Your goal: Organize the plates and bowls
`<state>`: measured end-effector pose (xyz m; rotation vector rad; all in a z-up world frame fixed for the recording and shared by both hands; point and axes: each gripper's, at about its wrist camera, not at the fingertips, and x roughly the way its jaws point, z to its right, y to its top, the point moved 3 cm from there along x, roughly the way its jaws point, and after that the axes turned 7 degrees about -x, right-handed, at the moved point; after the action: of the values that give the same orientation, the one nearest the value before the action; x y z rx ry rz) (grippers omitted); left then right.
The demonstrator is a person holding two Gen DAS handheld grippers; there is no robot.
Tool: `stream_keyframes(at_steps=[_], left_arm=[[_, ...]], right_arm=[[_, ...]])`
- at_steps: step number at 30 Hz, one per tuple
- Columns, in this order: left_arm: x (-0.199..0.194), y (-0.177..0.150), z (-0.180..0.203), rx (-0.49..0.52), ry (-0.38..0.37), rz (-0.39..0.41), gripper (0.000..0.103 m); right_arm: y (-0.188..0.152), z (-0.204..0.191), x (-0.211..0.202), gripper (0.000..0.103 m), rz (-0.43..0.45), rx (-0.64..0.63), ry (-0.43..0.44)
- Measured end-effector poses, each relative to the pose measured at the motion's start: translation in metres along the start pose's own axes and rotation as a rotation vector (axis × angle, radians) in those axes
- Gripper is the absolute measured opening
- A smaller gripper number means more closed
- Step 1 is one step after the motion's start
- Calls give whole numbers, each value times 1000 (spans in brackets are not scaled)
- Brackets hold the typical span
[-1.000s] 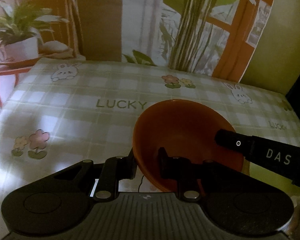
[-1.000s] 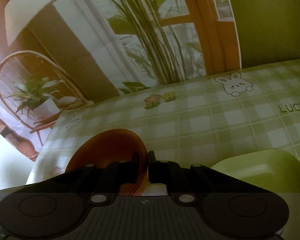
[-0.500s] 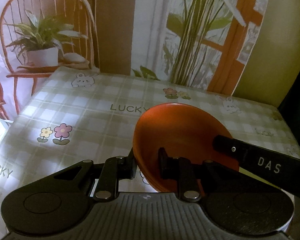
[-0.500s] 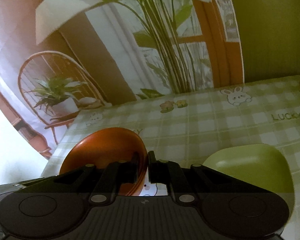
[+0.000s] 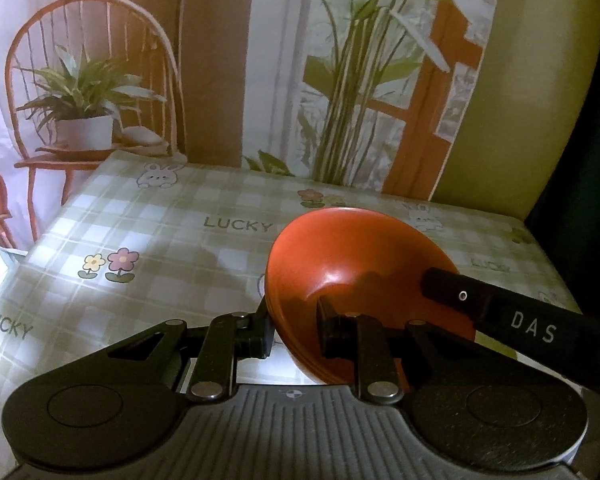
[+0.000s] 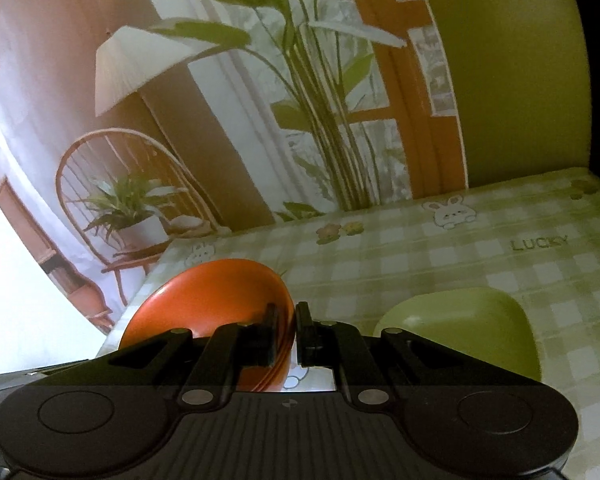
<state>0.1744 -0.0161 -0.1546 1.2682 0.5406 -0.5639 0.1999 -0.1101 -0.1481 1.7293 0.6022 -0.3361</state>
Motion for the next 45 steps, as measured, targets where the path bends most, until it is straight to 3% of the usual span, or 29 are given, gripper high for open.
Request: stream_keyframes(at_steps=[17,45], left_arm=[[5,-13,38,70,-39,-20,23],[82,-28,92,201,-127,-116,23]], right_arm=[[-7,45,-21,8,42,67,-35],[-36,142,9,8,3,215,-134]])
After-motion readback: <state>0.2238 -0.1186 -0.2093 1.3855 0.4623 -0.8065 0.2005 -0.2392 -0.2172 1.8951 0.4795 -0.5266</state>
